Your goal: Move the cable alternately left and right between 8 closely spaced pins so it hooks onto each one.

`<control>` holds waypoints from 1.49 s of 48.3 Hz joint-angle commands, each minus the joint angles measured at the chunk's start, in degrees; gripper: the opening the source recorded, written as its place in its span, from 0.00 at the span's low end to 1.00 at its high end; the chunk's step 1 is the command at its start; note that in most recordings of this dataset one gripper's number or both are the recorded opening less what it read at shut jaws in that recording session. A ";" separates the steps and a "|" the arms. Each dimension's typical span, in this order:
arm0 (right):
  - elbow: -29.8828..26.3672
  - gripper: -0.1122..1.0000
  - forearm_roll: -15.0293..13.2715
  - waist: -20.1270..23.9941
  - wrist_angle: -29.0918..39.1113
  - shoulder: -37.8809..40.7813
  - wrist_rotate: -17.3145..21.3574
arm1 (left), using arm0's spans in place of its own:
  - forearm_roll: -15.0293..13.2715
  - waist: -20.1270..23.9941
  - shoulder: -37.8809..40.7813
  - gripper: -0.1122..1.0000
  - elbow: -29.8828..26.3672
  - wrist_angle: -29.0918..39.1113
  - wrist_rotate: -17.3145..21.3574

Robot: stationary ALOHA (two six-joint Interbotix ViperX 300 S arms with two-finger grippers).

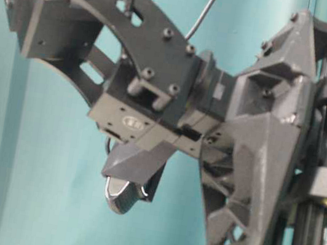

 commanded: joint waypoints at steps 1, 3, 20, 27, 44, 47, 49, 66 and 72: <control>-0.35 0.22 -0.35 -0.44 0.09 -1.23 -0.18 | 0.18 0.18 0.44 0.57 -0.70 -0.53 -0.53; -0.26 0.22 -0.35 -0.62 0.09 -1.23 -0.44 | 0.18 0.18 0.44 0.57 -0.62 -0.53 -0.53; -0.18 0.22 -0.35 -3.34 0.09 -1.23 -4.83 | 0.18 0.18 0.44 0.57 -0.44 -0.79 -0.53; 0.00 0.22 -0.35 -5.10 -0.18 -1.23 -7.12 | 0.18 0.18 0.44 0.57 -0.44 -0.79 -0.53; -0.18 0.22 -0.35 -8.26 -2.46 -1.32 -11.34 | 0.18 0.18 0.44 0.57 -0.53 -0.79 -0.53; -0.26 0.22 -0.35 -8.53 -3.34 -1.32 -11.87 | 0.18 0.18 0.44 0.57 -0.53 -0.79 -0.53; -0.26 0.22 -0.35 -8.53 -3.78 -1.32 -12.04 | 0.18 0.18 0.44 0.57 -0.53 -0.79 -0.53; -0.35 0.22 -0.35 -9.32 -5.98 -1.23 -12.48 | 0.18 0.18 0.44 0.57 -0.44 -0.79 -0.53; -0.44 0.22 -0.35 -9.76 -8.35 -1.05 -12.48 | 0.18 0.18 0.44 0.57 -0.44 -0.79 -0.53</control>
